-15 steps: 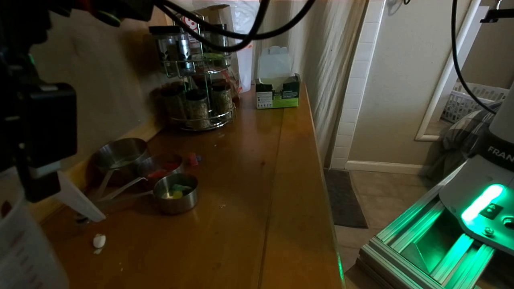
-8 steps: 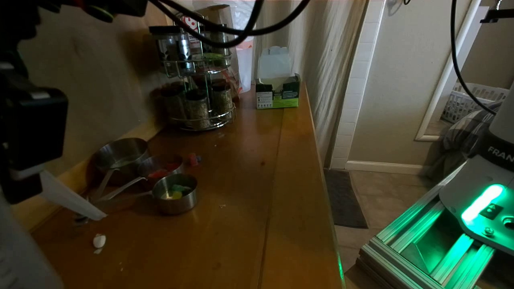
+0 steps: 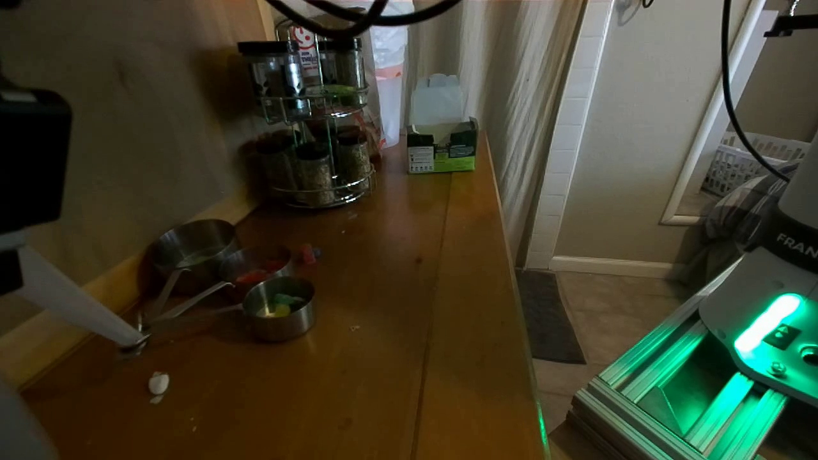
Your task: Move the jar to the right
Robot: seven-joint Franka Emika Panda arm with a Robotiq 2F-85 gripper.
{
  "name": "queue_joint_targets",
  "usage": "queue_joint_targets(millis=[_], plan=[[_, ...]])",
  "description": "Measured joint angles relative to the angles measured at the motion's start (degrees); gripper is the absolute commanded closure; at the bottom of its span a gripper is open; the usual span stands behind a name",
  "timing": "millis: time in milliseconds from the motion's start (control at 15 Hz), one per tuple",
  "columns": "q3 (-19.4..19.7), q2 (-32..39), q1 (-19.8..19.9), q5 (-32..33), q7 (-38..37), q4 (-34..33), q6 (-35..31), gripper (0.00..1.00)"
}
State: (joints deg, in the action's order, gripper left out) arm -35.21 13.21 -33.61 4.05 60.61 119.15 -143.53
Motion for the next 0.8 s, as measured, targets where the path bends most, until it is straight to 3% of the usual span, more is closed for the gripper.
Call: queue_joint_targets(millis=[467, 800], plan=[[-1.1, -12.6, 6.5, -12.7, 0.0, 8.7, -1.2, 0.89], [1.3, -27.0, 3.2, -23.4, -0.4, 22.5, -3.1, 0.89]])
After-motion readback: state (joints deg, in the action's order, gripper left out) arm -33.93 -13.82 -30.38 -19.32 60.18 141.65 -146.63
